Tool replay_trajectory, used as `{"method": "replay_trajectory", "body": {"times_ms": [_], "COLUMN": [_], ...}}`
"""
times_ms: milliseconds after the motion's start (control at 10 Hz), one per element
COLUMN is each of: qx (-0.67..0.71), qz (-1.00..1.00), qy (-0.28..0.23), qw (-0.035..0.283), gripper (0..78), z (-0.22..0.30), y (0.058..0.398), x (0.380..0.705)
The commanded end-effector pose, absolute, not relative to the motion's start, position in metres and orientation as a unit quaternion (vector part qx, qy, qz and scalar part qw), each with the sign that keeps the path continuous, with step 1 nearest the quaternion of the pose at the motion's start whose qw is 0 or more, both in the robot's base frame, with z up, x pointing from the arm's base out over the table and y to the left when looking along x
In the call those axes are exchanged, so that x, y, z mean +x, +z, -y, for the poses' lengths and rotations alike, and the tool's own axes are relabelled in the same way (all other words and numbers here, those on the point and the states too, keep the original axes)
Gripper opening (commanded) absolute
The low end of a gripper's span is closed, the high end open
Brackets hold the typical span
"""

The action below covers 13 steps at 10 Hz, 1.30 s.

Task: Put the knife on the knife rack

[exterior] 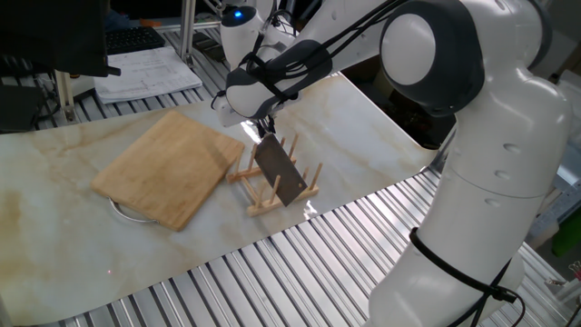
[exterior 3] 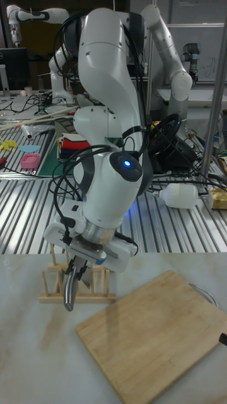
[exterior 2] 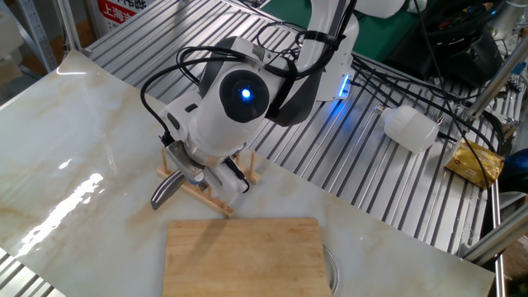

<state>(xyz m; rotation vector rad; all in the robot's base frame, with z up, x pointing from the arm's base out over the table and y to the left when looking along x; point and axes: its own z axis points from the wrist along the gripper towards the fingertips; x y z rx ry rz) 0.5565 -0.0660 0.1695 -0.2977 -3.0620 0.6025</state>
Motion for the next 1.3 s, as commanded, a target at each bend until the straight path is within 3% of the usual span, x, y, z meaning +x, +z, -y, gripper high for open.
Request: {"method": "replay_trajectory", "body": {"times_ms": [100, 1200, 1300], "qx": [-0.094, -0.094, -0.097], "qz": [0.977, 0.977, 0.989], "qy": [0.192, 0.192, 0.111], "qw": [0.002, 0.002, 0.007], "gripper": [77.5, 77.5, 77.5], "z": [0.066, 0.066, 0.070], "y": [0.171, 0.171, 0.196], "x": [0.558, 0.558, 0.554]}}
